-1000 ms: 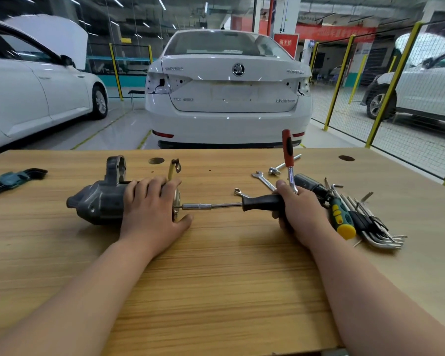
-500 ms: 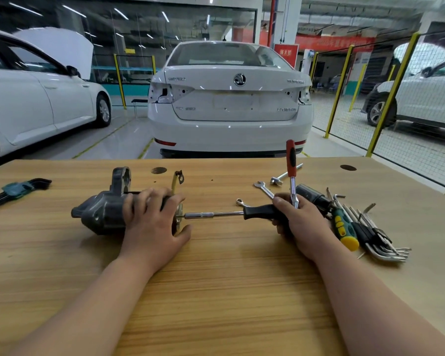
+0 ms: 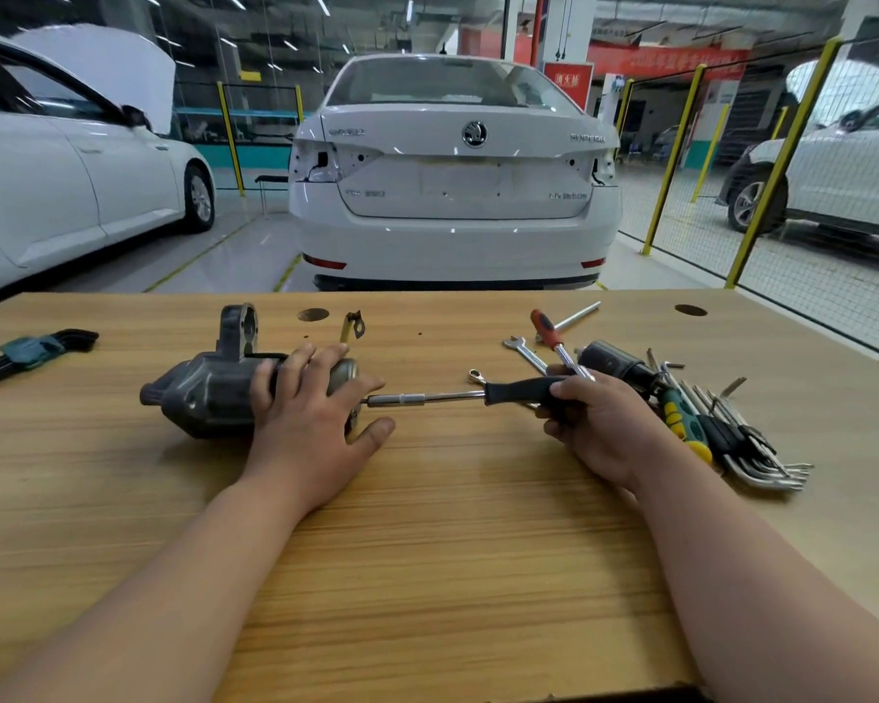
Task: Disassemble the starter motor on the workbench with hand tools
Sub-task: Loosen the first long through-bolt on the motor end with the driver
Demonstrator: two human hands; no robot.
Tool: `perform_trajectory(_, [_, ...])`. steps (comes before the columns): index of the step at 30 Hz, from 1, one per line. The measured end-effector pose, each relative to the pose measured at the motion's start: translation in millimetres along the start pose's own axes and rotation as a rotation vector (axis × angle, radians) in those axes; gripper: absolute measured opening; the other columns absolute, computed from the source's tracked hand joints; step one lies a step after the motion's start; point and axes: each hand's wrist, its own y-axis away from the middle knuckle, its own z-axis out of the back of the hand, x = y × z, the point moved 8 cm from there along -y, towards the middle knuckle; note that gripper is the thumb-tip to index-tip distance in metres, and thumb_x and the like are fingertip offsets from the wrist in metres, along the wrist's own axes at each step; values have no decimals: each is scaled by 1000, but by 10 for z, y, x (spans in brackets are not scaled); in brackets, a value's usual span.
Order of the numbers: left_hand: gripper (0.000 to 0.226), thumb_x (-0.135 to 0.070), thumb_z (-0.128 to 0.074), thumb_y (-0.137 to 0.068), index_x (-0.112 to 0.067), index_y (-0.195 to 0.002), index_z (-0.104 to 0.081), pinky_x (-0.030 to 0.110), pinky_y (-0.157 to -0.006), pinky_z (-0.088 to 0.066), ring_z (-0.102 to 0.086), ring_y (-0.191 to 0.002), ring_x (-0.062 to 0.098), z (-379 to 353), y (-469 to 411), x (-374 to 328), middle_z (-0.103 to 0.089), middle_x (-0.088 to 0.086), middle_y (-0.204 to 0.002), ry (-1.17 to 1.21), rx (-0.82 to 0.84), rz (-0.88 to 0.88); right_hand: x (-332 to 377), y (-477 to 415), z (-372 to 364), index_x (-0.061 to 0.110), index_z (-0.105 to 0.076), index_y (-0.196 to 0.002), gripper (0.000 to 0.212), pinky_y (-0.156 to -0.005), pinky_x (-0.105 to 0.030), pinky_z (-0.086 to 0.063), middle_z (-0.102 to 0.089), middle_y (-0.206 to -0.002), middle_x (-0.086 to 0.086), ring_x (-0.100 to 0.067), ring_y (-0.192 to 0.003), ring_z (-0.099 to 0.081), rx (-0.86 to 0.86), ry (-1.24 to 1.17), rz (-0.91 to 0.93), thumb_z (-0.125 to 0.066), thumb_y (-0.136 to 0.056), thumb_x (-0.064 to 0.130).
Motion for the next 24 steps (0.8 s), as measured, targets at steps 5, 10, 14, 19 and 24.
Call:
perform_trajectory(5, [41,-60,-28,-93,-48,-125,-51,41,-110,14,1,-142,19,-2,12,-10,-21,-4,-153,38,10,3,61,27,19,18,-60,-108,19,-59,-33,-53,-75,-82,-7,-19,-65,-71,-87,208,83,-52,-101,34])
perform_trajectory(10, [39,-56,-29,-94,-47,-124,-53,42,-111,12,-1,-142,18,-7,11,4,-23,-5,-152,42,9,7,148,72,83,21,-63,-95,38,-46,-27,-45,-68,-59,1,-14,-48,-61,-207,492,168,-43,-101,53])
perform_trajectory(14, [39,-58,-30,-92,-47,-122,-52,42,-110,12,-2,-141,18,-20,14,8,-24,-5,-151,28,15,10,136,65,123,19,-64,-93,35,-41,-25,-40,-60,-53,2,-12,-42,-51,-225,516,153,-49,-99,50])
perform_trajectory(19, [41,-62,-34,-89,-48,-125,-47,41,-109,15,1,-140,18,-34,14,7,-21,-7,-151,1,36,11,144,82,92,19,-65,-98,18,-56,-29,-49,-69,-77,-7,-11,-54,-62,-180,485,171,-58,-97,36])
perform_trajectory(24, [45,-56,-39,-91,-47,-135,-37,40,-109,13,-2,-140,18,-28,12,8,-22,-7,-150,-5,14,13,38,76,38,12,-62,-109,12,-64,-33,-52,-68,-98,-14,-24,-82,-66,-87,62,20,-58,-98,15])
